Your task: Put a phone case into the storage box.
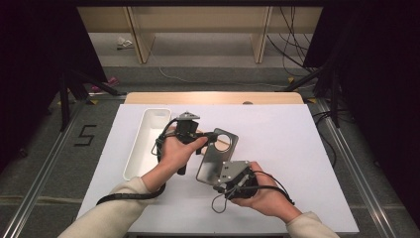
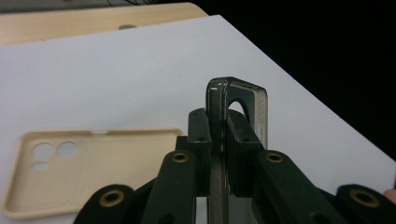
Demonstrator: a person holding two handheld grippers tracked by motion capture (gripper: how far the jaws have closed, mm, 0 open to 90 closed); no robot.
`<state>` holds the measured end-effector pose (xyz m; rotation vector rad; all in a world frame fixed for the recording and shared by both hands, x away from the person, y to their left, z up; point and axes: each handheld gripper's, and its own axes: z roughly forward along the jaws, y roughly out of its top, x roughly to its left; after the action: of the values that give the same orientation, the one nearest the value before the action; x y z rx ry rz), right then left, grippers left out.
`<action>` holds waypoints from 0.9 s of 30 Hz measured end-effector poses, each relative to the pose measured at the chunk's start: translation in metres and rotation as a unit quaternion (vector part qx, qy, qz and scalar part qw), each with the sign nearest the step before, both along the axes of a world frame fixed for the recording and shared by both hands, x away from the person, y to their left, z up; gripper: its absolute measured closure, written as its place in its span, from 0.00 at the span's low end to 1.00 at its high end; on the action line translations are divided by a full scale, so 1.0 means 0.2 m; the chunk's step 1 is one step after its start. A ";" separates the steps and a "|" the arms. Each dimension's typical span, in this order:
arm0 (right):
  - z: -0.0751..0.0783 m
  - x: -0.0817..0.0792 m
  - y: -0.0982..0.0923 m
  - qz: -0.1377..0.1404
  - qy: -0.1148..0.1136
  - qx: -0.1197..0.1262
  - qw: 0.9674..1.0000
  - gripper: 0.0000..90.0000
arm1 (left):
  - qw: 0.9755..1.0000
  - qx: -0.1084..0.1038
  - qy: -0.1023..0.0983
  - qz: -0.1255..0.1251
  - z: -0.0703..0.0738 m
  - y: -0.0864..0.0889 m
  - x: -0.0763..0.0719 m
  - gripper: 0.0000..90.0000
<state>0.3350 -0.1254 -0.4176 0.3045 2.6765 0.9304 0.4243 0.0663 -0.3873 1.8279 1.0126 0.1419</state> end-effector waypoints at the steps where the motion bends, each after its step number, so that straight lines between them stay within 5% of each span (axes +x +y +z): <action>1: 0.00 0.01 -0.01 -0.005 -0.001 0.005 1.000 0.56 | 1.000 0.001 -0.008 0.001 -0.01 0.01 -0.01 0.91; 5: 0.00 0.03 -0.05 -0.044 -0.005 0.033 0.998 0.40 | 0.999 -0.008 -0.036 0.013 -0.03 0.07 -0.03 0.91; 8: -0.01 0.04 -0.07 -0.057 -0.005 0.043 0.997 0.37 | 0.999 -0.011 -0.046 0.016 -0.03 0.10 -0.04 0.91; 14: -0.01 0.06 -0.11 -0.110 -0.003 0.084 0.990 0.19 | 0.997 -0.031 -0.066 0.029 -0.02 0.18 -0.07 0.91; 27: 0.02 0.09 -0.21 -0.140 0.001 0.134 0.981 0.18 | 0.993 -0.060 -0.093 0.040 0.02 0.30 -0.11 0.91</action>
<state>0.3529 -0.1680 -0.4142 0.7193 2.4218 1.1929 0.4021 0.1263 -0.3843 1.6324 0.9423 0.2894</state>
